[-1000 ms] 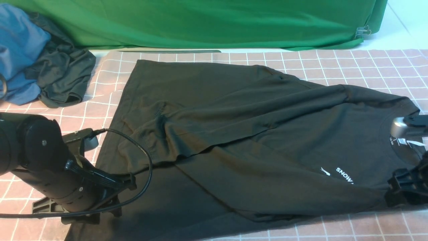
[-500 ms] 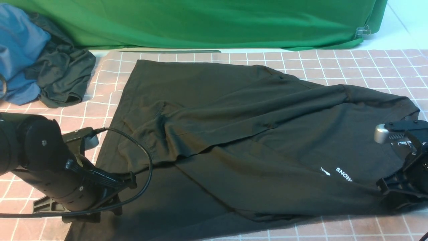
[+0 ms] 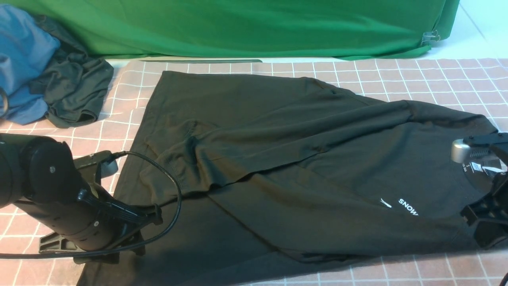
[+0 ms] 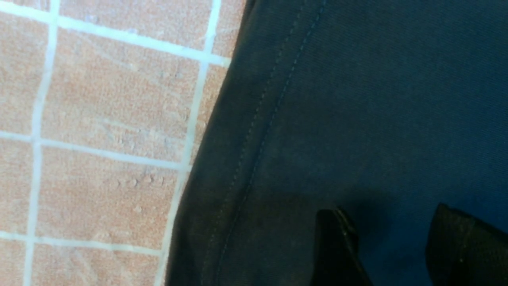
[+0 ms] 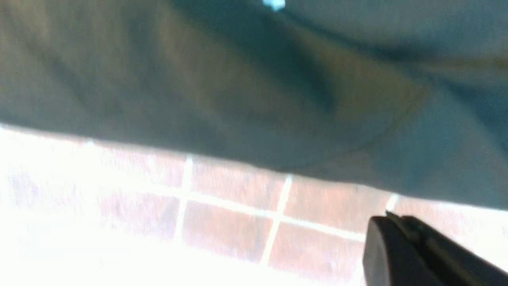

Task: Fold a long-sleeved shirt over a pink coffee tablecloth.
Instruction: 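Grasp the near edge of the shirt at its hem and shoulder corners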

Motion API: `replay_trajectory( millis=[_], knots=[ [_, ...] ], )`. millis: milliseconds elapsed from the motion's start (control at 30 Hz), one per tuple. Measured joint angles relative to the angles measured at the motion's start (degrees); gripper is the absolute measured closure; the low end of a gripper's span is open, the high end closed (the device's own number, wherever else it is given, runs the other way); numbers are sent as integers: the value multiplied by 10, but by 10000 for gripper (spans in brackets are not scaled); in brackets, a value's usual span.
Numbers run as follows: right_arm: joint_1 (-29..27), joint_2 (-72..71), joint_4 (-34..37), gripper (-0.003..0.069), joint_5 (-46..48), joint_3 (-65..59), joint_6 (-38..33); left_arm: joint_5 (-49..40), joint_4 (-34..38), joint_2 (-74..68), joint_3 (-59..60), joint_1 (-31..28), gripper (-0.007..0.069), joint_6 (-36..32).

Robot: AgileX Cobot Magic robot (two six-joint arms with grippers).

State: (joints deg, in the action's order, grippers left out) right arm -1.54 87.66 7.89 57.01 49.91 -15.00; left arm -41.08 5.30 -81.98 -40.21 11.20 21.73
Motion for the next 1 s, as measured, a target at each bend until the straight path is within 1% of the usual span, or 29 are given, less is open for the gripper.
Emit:
replay_trajectory(
  millis=[100,233,300,367,400,433,467,500,533,567,600,667,733,800,867,933,1000],
  knots=[
    [0,-20,-19,620,25,0,14,0,0,0,0,0,289,-2],
    [0,-52,-34,620,29,0,24,0,0,0,0,0,289,-2],
    [0,-62,-29,619,20,0,27,0,0,0,0,0,289,-2],
    [0,-63,-7,590,17,0,22,3,0,0,0,0,289,-2],
    [1,-61,3,562,16,0,18,5,0,0,0,0,289,-2],
    [5,-55,8,512,15,0,12,5,0,0,0,0,289,-2],
    [10,-48,10,431,11,0,11,6,0,0,0,0,289,-2],
    [14,-42,10,372,4,0,10,6,0,0,0,0,289,-2],
    [21,-34,9,297,-5,0,9,6,0,0,0,0,289,-2],
    [24,-30,9,269,-6,0,8,6,0,0,0,0,289,-2],
    [34,-20,6,197,-18,0,5,6,0,0,0,0,289,-2],
    [51,0,-10,125,-37,0,3,6,0,0,0,0,289,-2],
    [61,16,-33,111,-53,0,18,6,0,0,0,0,289,-3],
    [64,35,-68,116,-66,0,51,6,0,0,0,0,289,-11],
    [64,50,-85,132,-71,0,65,6,0,0,0,0,289,-13],
    [65,60,-88,151,-71,0,74,6,0,0,0,0,289,-13],
    [69,68,-84,193,-71,0,74,6,0,0,0,0,289,-13]
  ],
)
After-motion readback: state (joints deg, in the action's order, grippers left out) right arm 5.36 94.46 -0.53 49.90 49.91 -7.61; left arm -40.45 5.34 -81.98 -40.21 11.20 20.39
